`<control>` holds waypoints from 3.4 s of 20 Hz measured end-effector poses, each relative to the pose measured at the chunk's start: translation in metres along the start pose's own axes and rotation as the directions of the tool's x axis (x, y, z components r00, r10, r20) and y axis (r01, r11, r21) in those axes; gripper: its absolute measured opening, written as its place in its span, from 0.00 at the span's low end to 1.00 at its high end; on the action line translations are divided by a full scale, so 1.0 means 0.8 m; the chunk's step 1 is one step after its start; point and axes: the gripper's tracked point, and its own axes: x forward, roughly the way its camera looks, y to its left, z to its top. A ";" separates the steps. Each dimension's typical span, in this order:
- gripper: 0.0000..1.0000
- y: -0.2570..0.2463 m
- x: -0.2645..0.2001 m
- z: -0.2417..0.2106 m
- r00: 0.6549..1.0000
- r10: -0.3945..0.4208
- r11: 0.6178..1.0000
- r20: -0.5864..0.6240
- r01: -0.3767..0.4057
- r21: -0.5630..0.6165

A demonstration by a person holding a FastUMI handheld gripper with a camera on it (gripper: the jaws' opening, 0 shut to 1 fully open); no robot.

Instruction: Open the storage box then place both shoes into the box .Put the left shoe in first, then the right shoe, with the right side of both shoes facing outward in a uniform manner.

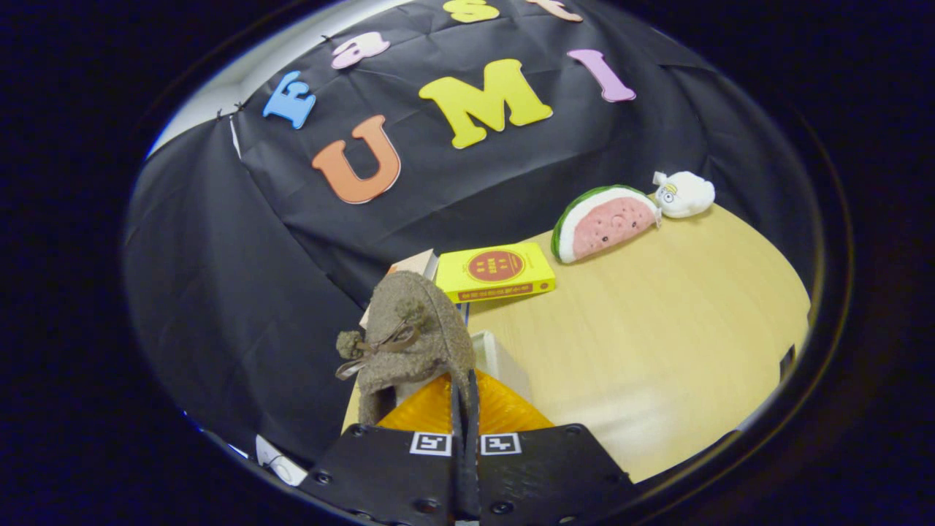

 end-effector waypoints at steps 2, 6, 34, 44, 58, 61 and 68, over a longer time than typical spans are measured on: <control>0.00 0.014 0.010 -0.015 1.000 -0.019 1.000 0.005 0.019 -0.023; 0.00 0.020 0.029 -0.045 0.995 -0.088 0.995 0.035 0.090 -0.039; 0.80 0.024 -0.021 -0.035 0.954 -0.070 0.967 0.290 0.136 -0.213; 0.96 -0.050 -0.148 0.018 0.863 0.016 0.928 0.504 0.175 -0.328; 0.96 -0.171 -0.192 -0.003 0.839 -0.007 0.924 0.543 0.214 -0.318; 0.95 -0.177 -0.193 -0.005 0.836 -0.011 0.923 0.548 0.219 -0.316; 0.95 -0.180 -0.188 -0.009 0.836 -0.011 0.918 0.549 0.226 -0.327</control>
